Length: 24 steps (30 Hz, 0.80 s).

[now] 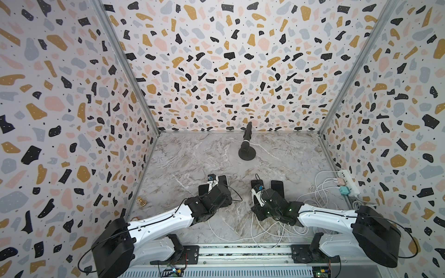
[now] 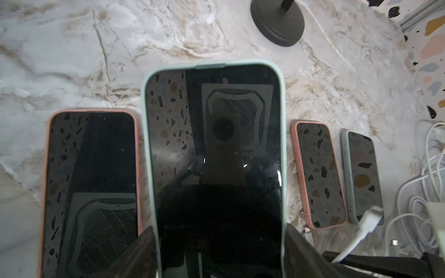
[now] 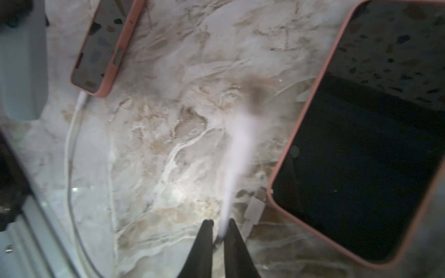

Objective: Unplug the charging cable from the phone
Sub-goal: Remove the charging cable from the phone, then place the phone at the center of the board.

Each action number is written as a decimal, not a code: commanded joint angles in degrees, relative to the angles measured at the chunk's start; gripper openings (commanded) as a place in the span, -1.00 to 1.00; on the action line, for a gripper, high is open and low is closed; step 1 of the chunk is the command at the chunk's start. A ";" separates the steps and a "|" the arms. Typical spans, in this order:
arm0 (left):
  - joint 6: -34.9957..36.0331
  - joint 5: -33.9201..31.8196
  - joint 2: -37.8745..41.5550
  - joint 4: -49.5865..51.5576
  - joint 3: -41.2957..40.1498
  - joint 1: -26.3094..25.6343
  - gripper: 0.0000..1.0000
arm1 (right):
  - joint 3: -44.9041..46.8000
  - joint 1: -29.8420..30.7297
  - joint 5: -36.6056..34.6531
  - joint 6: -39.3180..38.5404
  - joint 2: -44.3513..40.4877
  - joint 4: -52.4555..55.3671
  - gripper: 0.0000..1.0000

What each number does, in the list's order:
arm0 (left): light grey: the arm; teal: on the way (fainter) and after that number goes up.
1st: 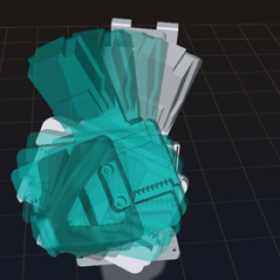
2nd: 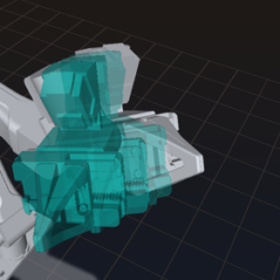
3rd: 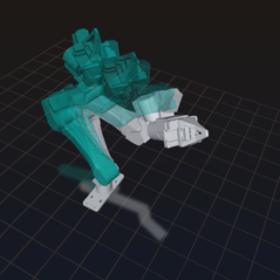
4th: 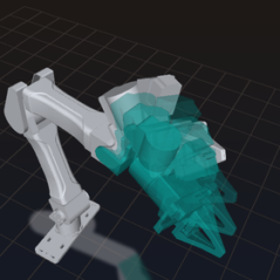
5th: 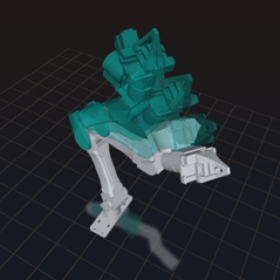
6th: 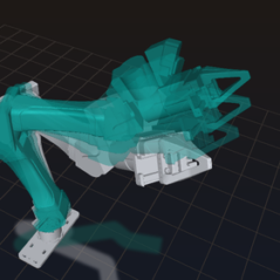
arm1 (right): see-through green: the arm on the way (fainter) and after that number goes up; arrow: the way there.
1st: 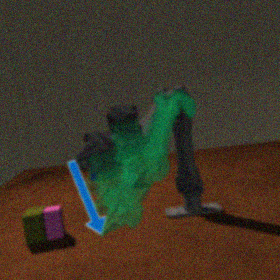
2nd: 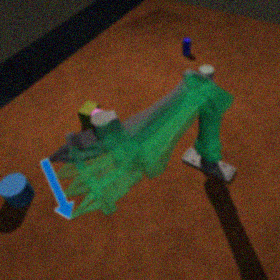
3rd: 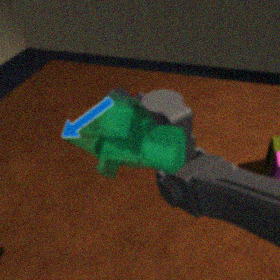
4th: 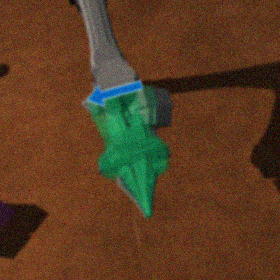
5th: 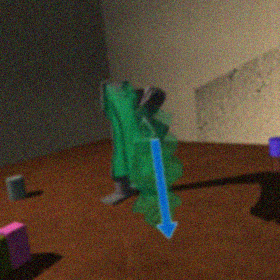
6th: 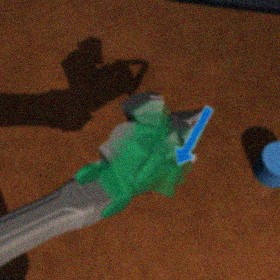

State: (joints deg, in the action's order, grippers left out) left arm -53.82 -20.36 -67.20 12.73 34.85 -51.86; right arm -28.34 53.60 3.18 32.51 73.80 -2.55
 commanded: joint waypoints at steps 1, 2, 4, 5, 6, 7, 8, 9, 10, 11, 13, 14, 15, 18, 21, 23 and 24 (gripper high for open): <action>-0.87 -0.08 -2.88 -2.46 2.89 0.13 0.25 | -3.41 -0.27 -4.50 1.15 -1.73 4.49 -0.15; -0.85 0.23 -4.07 -2.59 3.55 0.16 0.25 | -3.81 -0.30 -4.86 1.15 -2.42 6.26 0.39; -1.08 0.71 -6.00 -3.28 4.26 0.17 0.25 | -4.95 -0.35 -6.17 1.07 -4.15 9.38 0.80; -1.15 0.94 -7.01 -3.76 4.56 0.11 0.25 | -5.66 -0.42 -7.15 1.06 -5.18 11.35 0.90; -1.27 1.12 -7.86 -4.14 4.82 0.17 0.25 | -6.43 -0.40 -8.06 1.07 -6.42 13.17 0.96; -1.36 1.31 -8.52 -4.54 5.13 0.16 0.25 | -7.20 -0.42 -8.87 1.00 -7.55 14.53 0.99; -1.39 1.44 -9.25 -5.02 5.41 0.13 0.25 | -7.99 -0.38 -9.87 1.04 -8.65 16.55 0.99; -1.41 1.65 -10.08 -5.30 6.00 0.13 0.25 | -8.74 -0.35 -10.94 1.25 -9.74 18.37 0.99; -1.33 1.78 -10.86 -5.41 6.49 0.13 0.25 | -9.50 -0.43 -12.32 1.58 -10.61 20.19 0.99; -1.25 2.00 -11.76 -5.50 7.07 0.15 0.25 | -10.20 -0.42 -13.86 2.12 -11.45 21.90 0.99; -0.99 2.15 -13.21 -5.67 8.18 0.18 0.25 | -11.69 -0.52 -16.47 3.68 -12.92 25.40 0.99; -0.97 2.32 -14.06 -5.77 8.73 0.18 0.25 | -12.17 -0.61 -17.73 4.52 -13.50 26.77 0.99; -0.94 2.54 -15.16 -5.79 9.35 0.12 0.25 | -12.62 -0.62 -18.50 5.29 -14.43 28.01 0.99; -0.69 2.94 -17.43 -5.31 10.81 0.11 0.25 | -13.05 -0.70 -19.19 6.04 -16.09 29.56 0.99; -0.50 3.03 -19.67 -3.85 12.13 0.18 0.25 | -13.08 -0.75 -20.09 6.09 -16.99 30.81 0.99; -0.74 2.84 -20.58 -2.94 12.36 0.16 0.25 | -12.99 -0.78 -20.13 5.88 -17.23 31.08 0.99; -0.92 2.81 -20.83 -2.52 12.35 0.11 0.24 | -12.93 -0.78 -20.03 5.85 -17.35 31.12 0.99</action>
State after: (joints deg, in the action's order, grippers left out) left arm -54.85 -16.80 -87.85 10.24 45.19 -51.86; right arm -39.86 53.01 -14.92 37.56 57.45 25.43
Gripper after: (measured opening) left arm 0.744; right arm 0.993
